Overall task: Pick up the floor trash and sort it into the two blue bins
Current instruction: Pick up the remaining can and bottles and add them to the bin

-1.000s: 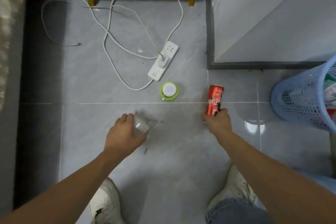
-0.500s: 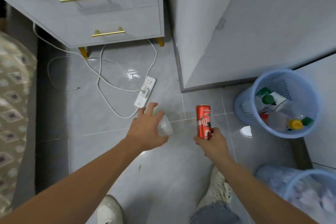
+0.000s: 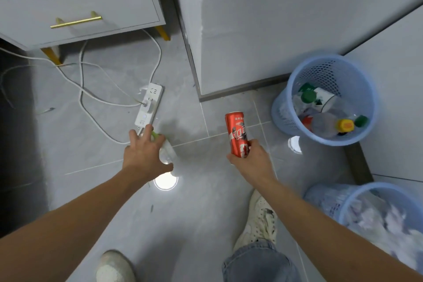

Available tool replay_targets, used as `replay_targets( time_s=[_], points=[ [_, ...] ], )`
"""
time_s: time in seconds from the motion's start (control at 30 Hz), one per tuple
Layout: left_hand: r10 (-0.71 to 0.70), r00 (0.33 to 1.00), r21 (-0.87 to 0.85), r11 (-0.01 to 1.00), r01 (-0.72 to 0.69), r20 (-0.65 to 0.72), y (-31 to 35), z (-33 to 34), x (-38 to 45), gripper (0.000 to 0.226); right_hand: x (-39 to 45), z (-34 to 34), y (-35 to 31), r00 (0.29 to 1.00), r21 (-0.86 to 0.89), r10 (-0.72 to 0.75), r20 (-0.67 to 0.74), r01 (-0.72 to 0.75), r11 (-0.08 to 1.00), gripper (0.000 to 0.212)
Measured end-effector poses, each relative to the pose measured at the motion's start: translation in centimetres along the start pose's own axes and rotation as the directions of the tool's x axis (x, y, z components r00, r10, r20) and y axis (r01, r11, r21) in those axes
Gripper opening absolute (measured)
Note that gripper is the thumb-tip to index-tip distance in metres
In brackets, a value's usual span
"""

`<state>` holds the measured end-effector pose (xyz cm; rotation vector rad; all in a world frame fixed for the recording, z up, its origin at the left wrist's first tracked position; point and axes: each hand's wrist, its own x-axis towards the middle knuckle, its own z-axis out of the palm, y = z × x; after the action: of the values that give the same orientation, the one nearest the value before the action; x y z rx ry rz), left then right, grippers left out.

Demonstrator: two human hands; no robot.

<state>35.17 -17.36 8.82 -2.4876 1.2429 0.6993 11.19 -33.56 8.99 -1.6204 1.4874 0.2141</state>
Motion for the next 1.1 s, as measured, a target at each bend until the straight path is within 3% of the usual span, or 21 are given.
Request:
replay_targets(
  time_s=[0.3, 0.47, 0.63, 0.8, 0.93, 1.1],
  points=[
    [0.016, 0.999, -0.057, 0.998, -0.014, 0.031, 0.8, -2.9, -1.1, 0.08, -1.5, 0.1, -2.5, 0.998, -0.067, -0.056, 0.018, 0.057, 0.996, 0.065],
    [0.153, 0.987, -0.074, 0.985, -0.155, -0.041, 3.4, -10.1, -4.0, 0.082, -5.2, -4.3, -4.6, 0.995, 0.008, -0.102, -0.01, 0.102, 0.995, 0.066],
    [0.362, 0.923, -0.082, 0.924, -0.374, -0.131, 10.4, -20.8, -6.4, 0.08, -8.2, -12.6, -5.3, 0.98, 0.118, -0.096, -0.175, 0.117, 0.986, 0.056],
    [0.481, 0.845, -0.106, 0.851, -0.514, -0.234, 19.3, -29.0, -5.1, 0.078, -7.6, -22.4, -3.9, 0.941, 0.166, -0.023, -0.337, 0.083, 0.983, 0.054],
    [0.518, 0.813, -0.142, 0.813, -0.565, -0.266, 26.0, -31.5, -2.4, 0.083, -4.2, -28.2, -1.4, 0.921, 0.098, 0.009, -0.388, 0.032, 0.995, 0.048],
    [0.509, 0.838, -0.127, 0.834, -0.537, -0.197, 32.5, -29.3, 1.9, 0.089, 2.5, -31.1, 1.5, 0.928, 0.007, 0.101, -0.36, -0.105, 0.994, 0.053]
  ],
)
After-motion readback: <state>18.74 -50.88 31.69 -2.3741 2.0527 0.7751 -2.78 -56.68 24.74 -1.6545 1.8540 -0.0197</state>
